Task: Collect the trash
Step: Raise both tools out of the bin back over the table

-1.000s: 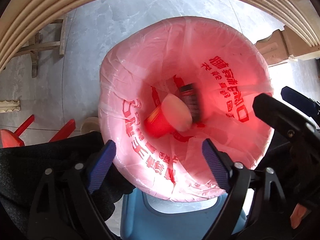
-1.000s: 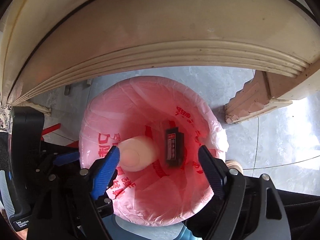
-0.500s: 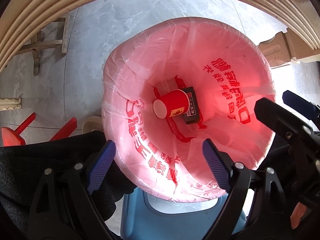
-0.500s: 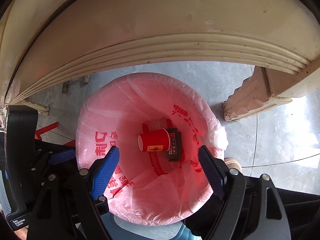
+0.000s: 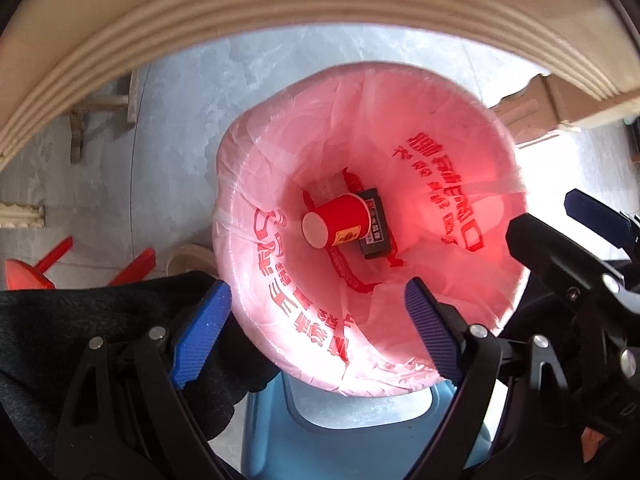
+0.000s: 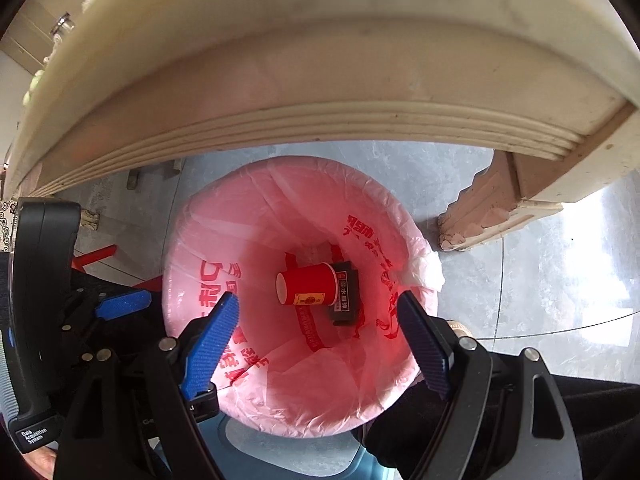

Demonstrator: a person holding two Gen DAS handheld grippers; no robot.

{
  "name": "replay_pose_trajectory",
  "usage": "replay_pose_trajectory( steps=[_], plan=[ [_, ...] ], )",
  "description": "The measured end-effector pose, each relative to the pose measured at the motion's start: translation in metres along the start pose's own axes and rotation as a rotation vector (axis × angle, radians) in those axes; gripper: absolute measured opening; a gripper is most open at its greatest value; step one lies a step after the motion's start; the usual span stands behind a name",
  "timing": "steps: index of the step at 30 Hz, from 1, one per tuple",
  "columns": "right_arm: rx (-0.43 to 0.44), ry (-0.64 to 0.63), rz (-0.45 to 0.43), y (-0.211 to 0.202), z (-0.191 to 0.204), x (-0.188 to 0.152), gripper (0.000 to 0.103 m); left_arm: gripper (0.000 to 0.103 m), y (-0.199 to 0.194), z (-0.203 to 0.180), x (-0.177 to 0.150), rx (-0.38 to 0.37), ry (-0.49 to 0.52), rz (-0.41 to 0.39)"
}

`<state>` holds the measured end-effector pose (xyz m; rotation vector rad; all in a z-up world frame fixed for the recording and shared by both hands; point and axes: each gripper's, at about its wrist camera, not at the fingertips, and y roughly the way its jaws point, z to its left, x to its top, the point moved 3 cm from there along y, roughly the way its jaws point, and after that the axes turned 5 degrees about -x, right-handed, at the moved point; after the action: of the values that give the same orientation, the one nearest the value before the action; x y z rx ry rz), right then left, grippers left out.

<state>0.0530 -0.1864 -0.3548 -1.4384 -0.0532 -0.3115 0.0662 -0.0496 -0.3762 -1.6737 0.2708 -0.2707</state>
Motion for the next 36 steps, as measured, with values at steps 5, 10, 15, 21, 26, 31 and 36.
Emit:
replay_pose_trajectory(
  steps=[5, 10, 15, 21, 26, 31, 36],
  plan=[
    [0.016, 0.004, -0.037, -0.030, 0.004, -0.007, 0.080, 0.086, -0.028, -0.009, -0.013, 0.010, 0.076, -0.026],
    [0.038, -0.009, -0.073, -0.070, 0.013, -0.009, 0.085, 0.086, -0.073, -0.012, -0.026, -0.031, 0.126, -0.057],
    [0.047, -0.023, -0.159, -0.129, 0.019, 0.000, 0.090, 0.086, -0.138, -0.001, -0.023, -0.074, 0.135, -0.112],
    [0.130, 0.029, -0.234, -0.191, 0.012, 0.029, 0.096, 0.086, -0.227, 0.020, -0.001, -0.062, 0.141, -0.236],
    [0.113, 0.070, -0.279, -0.232, -0.001, 0.061, 0.096, 0.087, -0.287, 0.036, 0.026, -0.010, 0.150, -0.309],
    [0.100, 0.051, -0.294, -0.269, 0.000, 0.091, 0.096, 0.087, -0.328, 0.044, 0.054, 0.014, 0.190, -0.329],
    [0.112, 0.064, -0.283, -0.299, -0.003, 0.123, 0.096, 0.087, -0.358, 0.055, 0.092, 0.043, 0.231, -0.327]
  ],
)
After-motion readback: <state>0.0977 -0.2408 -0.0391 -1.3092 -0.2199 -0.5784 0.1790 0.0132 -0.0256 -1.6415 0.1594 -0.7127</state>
